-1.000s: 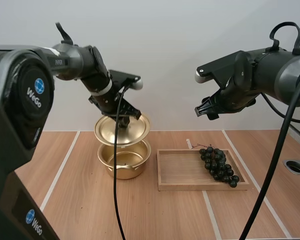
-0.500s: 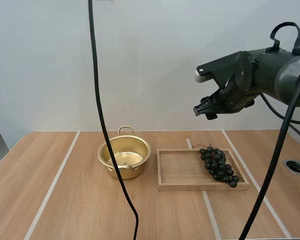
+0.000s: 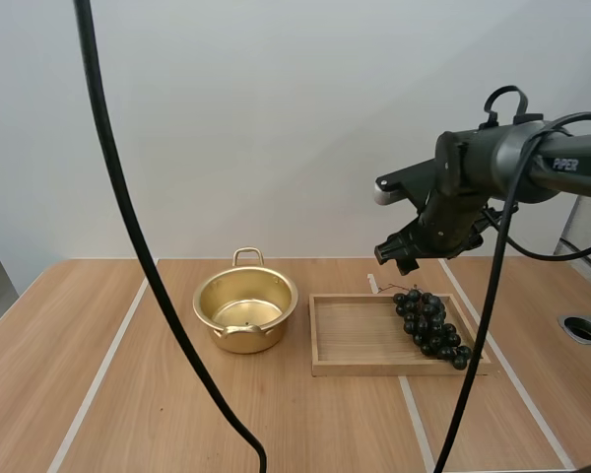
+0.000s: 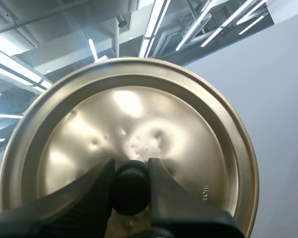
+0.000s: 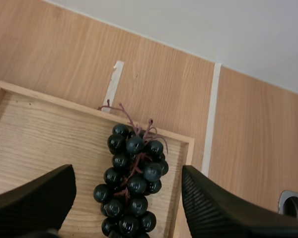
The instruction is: Open the pot, put the grape inside, and close it
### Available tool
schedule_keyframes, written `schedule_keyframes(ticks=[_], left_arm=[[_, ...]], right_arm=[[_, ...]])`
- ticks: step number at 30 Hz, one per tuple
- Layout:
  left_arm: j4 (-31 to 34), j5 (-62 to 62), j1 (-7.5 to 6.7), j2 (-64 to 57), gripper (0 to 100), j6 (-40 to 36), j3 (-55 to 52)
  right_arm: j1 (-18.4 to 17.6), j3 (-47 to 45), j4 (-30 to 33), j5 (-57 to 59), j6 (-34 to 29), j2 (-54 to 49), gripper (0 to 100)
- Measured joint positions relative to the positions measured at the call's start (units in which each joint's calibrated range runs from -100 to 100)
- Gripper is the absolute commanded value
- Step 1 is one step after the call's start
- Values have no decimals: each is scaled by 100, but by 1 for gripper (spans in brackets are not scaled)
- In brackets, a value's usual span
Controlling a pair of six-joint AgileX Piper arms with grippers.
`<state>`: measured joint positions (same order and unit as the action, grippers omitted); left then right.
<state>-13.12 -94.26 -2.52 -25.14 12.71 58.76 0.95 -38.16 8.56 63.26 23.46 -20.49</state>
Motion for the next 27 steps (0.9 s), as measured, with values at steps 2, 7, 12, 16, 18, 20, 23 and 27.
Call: schedule_keyframes(ticks=[2, 7, 12, 16, 18, 20, 23, 27], left_arm=[[0, -60, 0, 0, 0, 0, 0], [0, -112, 0, 0, 0, 0, 0], [9, -130, 0, 0, 0, 0, 0], [9, -164, 0, 0, 0, 0, 0], [9, -164, 0, 0, 0, 0, 0], [9, -164, 0, 0, 0, 0, 0], [9, -164, 0, 0, 0, 0, 0], [9, -164, 0, 0, 0, 0, 0]], right_arm=[[0, 0, 0, 76, -23, 250, 100], [-2, 0, 378, 94, -269, 774, 100], [-2, 0, 878, 162, -502, 1127, 100], [-2, 0, 936, 220, -510, 1233, 100], [-2, 0, 940, 237, -510, 1277, 100], [-2, 0, 940, 237, -510, 1319, 100], [-2, 0, 940, 237, -510, 1399, 100], [-2, 0, 940, 256, -510, 1552, 100]])
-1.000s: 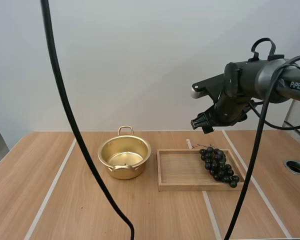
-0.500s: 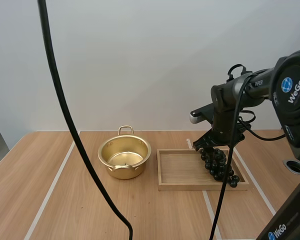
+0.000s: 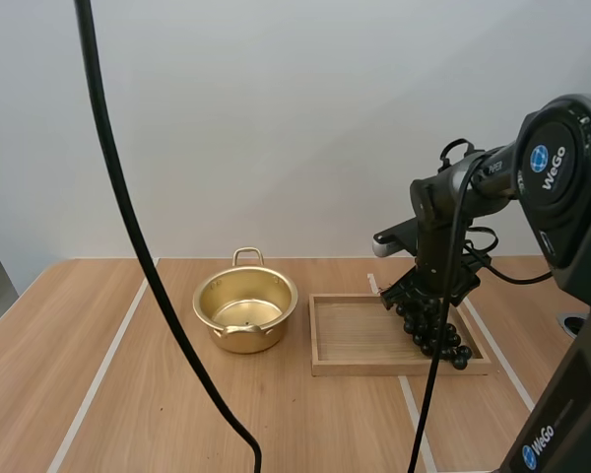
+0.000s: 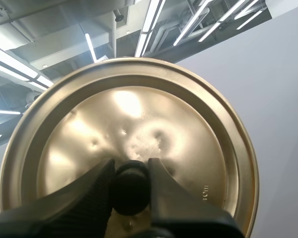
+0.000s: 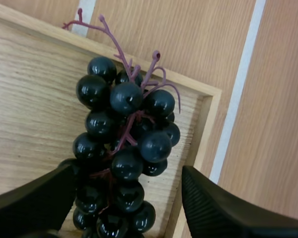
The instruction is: Open the pot, put the grape inside, and close it
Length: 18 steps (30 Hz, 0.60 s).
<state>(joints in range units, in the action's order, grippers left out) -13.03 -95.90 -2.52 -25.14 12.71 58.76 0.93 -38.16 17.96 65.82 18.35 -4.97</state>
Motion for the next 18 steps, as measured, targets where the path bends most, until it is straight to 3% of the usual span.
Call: schedule_keyframes(ticks=[17, 18], left_arm=[[0, 0, 0, 0, 0, 0, 0], [0, 0, 0, 0, 0, 0, 0]], right_arm=[[-6, 59, -142, -73, 0, 555, 100], [-6, 59, -155, -73, 0, 560, 93]])
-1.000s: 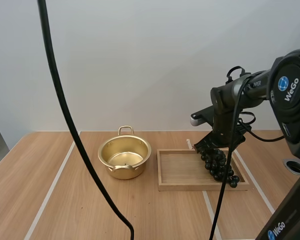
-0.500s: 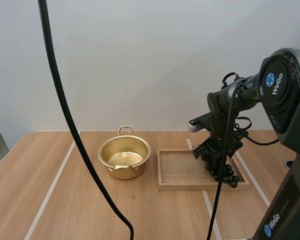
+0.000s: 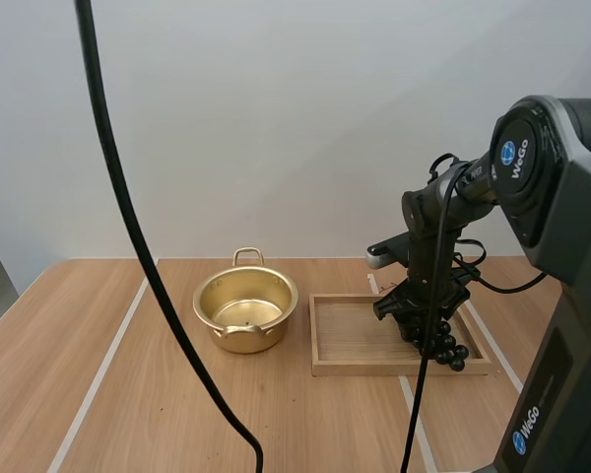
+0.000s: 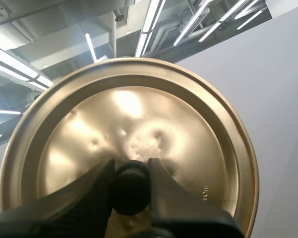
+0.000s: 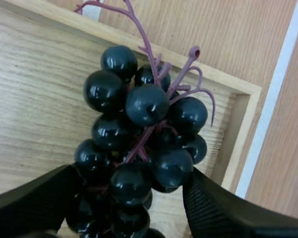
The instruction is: Open the pot, put the grape inside, and close it
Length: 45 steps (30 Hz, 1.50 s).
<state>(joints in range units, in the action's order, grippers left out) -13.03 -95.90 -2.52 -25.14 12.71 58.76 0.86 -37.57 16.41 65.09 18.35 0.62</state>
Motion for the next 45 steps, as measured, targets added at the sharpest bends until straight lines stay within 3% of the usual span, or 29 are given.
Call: schedule_keyframes(ticks=[5, 9, 10, 24, 36, 45], left_arm=[[0, 0, 0, 0, 0, 0, 0], [0, 0, 0, 0, 0, 0, 0], [0, 0, 0, 0, 0, 0, 0], [0, 0, 0, 0, 0, 0, 0], [0, 0, 0, 0, 0, 0, 0], [0, 0, 0, 0, 0, 0, 0]], right_arm=[[0, 29, -57, 0, 0, 41, 49], [0, 25, -57, 0, 0, 52, 4], [0, 25, -57, 0, 0, 52, 0], [0, 25, -115, -34, 0, 1, 0], [0, -1, -137, -270, 78, -1271, 0], [0, 944, -191, 790, 194, -1861, 0]])
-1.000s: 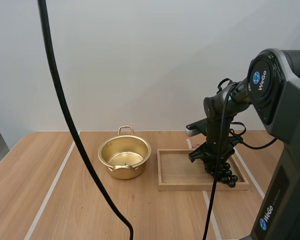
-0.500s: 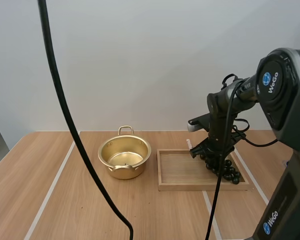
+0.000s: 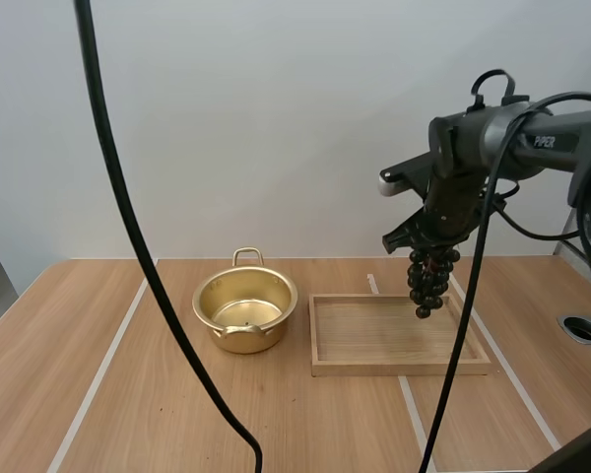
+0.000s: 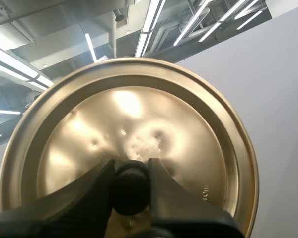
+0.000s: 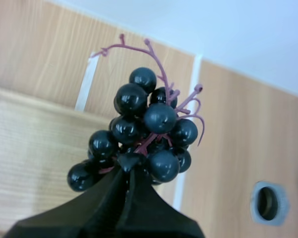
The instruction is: Open the pot, put the grape inside, and close it
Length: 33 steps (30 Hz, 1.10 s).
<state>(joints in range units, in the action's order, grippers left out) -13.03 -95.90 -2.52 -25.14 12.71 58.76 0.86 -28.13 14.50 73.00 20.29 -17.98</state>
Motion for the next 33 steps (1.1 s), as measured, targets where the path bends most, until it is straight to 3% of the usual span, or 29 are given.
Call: schedule_keyframes(ticks=[13, 22, 33], left_arm=[[0, 0, 0, 0, 0, 0, 0], [0, 0, 0, 0, 0, 0, 0], [0, 0, 0, 0, 0, 0, 0]], right_arm=[[0, 1568, -824, 1412, 343, -109, 0], [0, 2647, -1861, 2004, 711, -120, 0], [0, 2887, -3264, 2477, 1350, -120, 0]])
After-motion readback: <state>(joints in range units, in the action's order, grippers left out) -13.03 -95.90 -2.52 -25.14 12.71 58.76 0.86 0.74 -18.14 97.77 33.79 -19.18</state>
